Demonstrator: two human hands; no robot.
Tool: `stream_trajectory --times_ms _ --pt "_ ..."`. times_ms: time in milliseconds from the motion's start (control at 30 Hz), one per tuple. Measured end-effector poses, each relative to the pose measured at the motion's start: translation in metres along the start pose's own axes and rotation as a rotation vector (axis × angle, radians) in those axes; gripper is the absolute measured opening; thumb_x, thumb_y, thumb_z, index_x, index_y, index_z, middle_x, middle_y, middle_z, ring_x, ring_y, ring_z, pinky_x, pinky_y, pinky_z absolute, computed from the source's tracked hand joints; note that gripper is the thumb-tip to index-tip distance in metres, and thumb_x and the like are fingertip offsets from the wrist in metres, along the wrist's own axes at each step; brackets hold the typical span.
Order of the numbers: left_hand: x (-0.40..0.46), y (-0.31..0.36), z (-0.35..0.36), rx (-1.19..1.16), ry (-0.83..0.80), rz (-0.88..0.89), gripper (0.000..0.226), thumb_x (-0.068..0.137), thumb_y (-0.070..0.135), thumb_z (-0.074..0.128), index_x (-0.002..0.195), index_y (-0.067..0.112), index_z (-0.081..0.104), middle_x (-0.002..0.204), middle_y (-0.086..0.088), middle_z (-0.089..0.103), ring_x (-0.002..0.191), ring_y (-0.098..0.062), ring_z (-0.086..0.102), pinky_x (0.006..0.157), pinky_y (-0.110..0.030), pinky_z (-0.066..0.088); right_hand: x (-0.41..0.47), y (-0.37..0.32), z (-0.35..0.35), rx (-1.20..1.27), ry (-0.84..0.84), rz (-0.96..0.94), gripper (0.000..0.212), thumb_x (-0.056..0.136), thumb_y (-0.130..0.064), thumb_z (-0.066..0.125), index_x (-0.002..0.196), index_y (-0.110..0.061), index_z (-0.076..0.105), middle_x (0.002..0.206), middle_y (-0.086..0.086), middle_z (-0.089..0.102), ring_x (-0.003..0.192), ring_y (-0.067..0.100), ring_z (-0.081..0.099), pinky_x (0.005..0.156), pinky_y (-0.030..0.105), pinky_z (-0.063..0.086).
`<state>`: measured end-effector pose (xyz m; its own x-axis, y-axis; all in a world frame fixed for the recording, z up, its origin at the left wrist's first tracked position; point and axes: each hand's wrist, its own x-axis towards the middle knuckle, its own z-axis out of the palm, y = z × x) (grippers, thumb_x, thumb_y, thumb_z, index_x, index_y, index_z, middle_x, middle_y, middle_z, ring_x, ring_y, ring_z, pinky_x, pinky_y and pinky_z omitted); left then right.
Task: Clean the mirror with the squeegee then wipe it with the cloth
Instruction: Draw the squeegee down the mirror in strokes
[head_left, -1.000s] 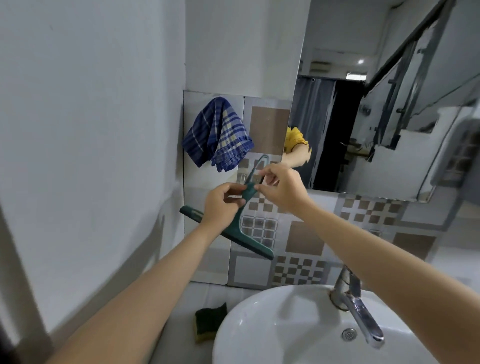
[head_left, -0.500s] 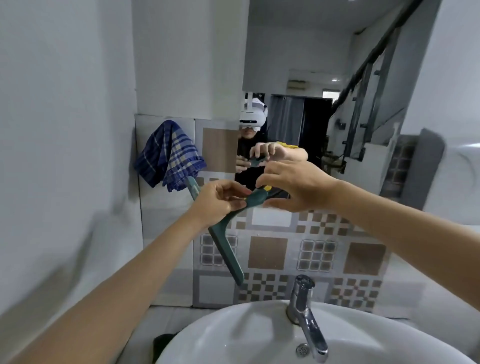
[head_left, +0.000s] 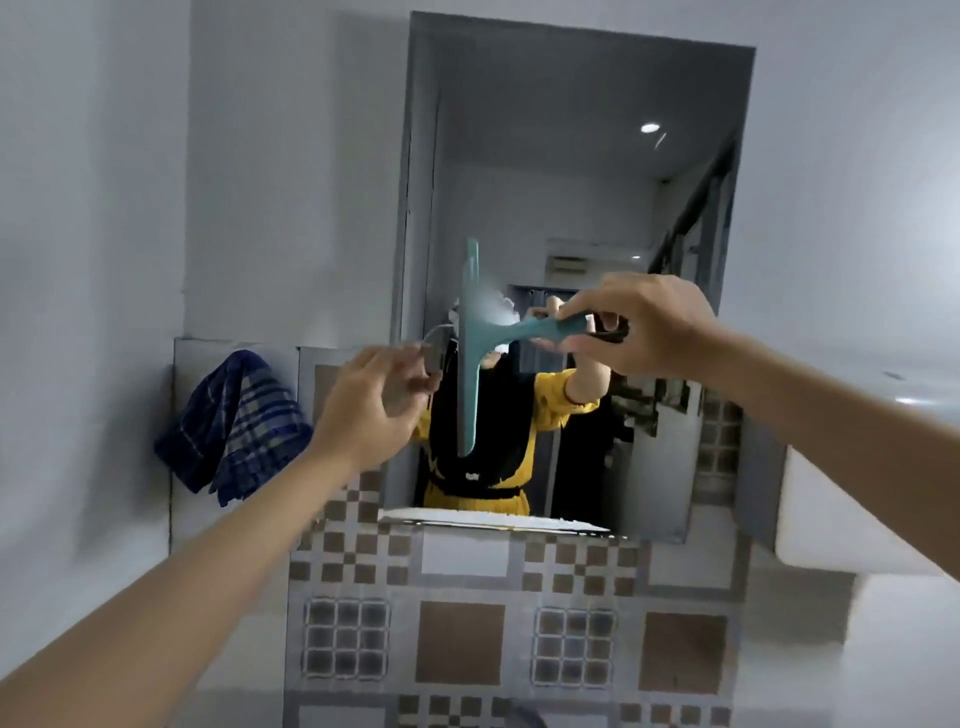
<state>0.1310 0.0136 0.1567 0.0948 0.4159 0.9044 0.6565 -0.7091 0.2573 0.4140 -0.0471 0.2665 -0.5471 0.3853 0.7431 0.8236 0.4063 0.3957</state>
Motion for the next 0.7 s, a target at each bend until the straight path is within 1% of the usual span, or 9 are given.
stream_trajectory --times_ms 67,133,233,300,400,433,500,600,700 --pt "0.017 -0.012 0.004 0.094 0.02 -0.016 0.041 0.077 0.02 0.072 0.113 0.012 0.057 0.112 -0.008 0.058 0.102 -0.025 0.053 0.088 -0.033 0.045 0.02 0.014 -0.008 0.015 0.083 0.038 0.03 0.078 -0.051 0.062 0.102 -0.036 0.07 0.073 -0.014 0.055 0.063 0.012 0.053 0.053 0.025 0.041" --pt "0.033 -0.023 0.006 0.206 0.019 -0.024 0.052 0.074 0.026 0.074 0.12 0.012 0.054 0.118 -0.011 0.056 0.105 -0.031 0.054 0.087 -0.042 0.049 0.041 0.024 -0.013 0.01 0.143 0.07 0.028 0.078 -0.052 0.065 0.101 -0.038 0.071 0.073 -0.016 0.054 0.066 0.01 0.052 0.054 0.021 0.034" --pt "0.054 -0.035 0.008 0.365 0.002 -0.033 0.071 0.072 0.036 0.075 0.132 0.015 0.044 0.13 -0.011 0.05 0.111 -0.033 0.052 0.09 -0.045 0.049 0.074 0.034 -0.018 0.006 0.238 0.092 0.028 0.076 -0.055 0.071 0.1 -0.04 0.072 0.074 -0.015 0.055 0.07 0.009 0.052 0.054 0.017 0.029" --pt "0.063 -0.043 0.011 0.46 -0.046 -0.036 0.085 0.07 0.042 0.076 0.14 0.017 0.034 0.141 -0.012 0.042 0.12 -0.035 0.047 0.096 -0.048 0.045 0.092 0.035 -0.022 0.019 0.268 0.093 0.031 0.075 -0.056 0.071 0.101 -0.039 0.072 0.076 -0.014 0.056 0.073 0.011 0.054 0.056 0.021 0.031" --pt "0.076 -0.06 0.012 0.487 -0.138 -0.054 0.104 0.071 0.048 0.073 0.148 0.027 0.006 0.155 -0.01 0.018 0.134 -0.034 0.033 0.105 -0.049 0.038 0.123 0.036 -0.026 0.0 0.311 0.088 0.031 0.078 -0.053 0.07 0.104 -0.037 0.072 0.081 -0.014 0.058 0.077 0.013 0.056 0.063 0.025 0.034" --pt "0.079 -0.064 0.012 0.465 -0.159 -0.055 0.107 0.072 0.048 0.073 0.148 0.03 -0.001 0.157 -0.009 0.014 0.136 -0.034 0.03 0.105 -0.047 0.039 0.133 0.036 -0.028 -0.005 0.333 0.087 0.03 0.079 -0.052 0.069 0.105 -0.037 0.072 0.082 -0.016 0.058 0.078 0.012 0.057 0.065 0.026 0.035" --pt "0.081 -0.07 0.011 0.443 -0.176 -0.037 0.109 0.073 0.047 0.072 0.147 0.033 -0.008 0.157 -0.008 0.01 0.138 -0.033 0.025 0.104 -0.045 0.039 0.154 0.035 -0.031 -0.003 0.373 0.095 0.028 0.081 -0.05 0.067 0.105 -0.038 0.071 0.083 -0.017 0.06 0.078 0.01 0.056 0.066 0.025 0.036" --pt "0.08 -0.072 0.011 0.454 -0.188 0.002 0.109 0.075 0.048 0.069 0.146 0.034 -0.014 0.158 -0.006 0.006 0.14 -0.033 0.019 0.102 -0.045 0.041 0.183 0.032 -0.037 -0.003 0.394 0.107 0.028 0.081 -0.053 0.065 0.105 -0.039 0.07 0.086 -0.017 0.064 0.083 0.011 0.059 0.068 0.026 0.039" --pt "0.08 -0.071 0.009 0.464 -0.201 0.004 0.109 0.076 0.047 0.068 0.145 0.035 -0.015 0.158 -0.006 0.003 0.141 -0.033 0.017 0.102 -0.045 0.04 0.203 0.028 -0.041 -0.051 0.353 0.079 0.031 0.082 -0.054 0.064 0.106 -0.035 0.07 0.083 -0.016 0.059 0.082 0.012 0.055 0.068 0.027 0.037"
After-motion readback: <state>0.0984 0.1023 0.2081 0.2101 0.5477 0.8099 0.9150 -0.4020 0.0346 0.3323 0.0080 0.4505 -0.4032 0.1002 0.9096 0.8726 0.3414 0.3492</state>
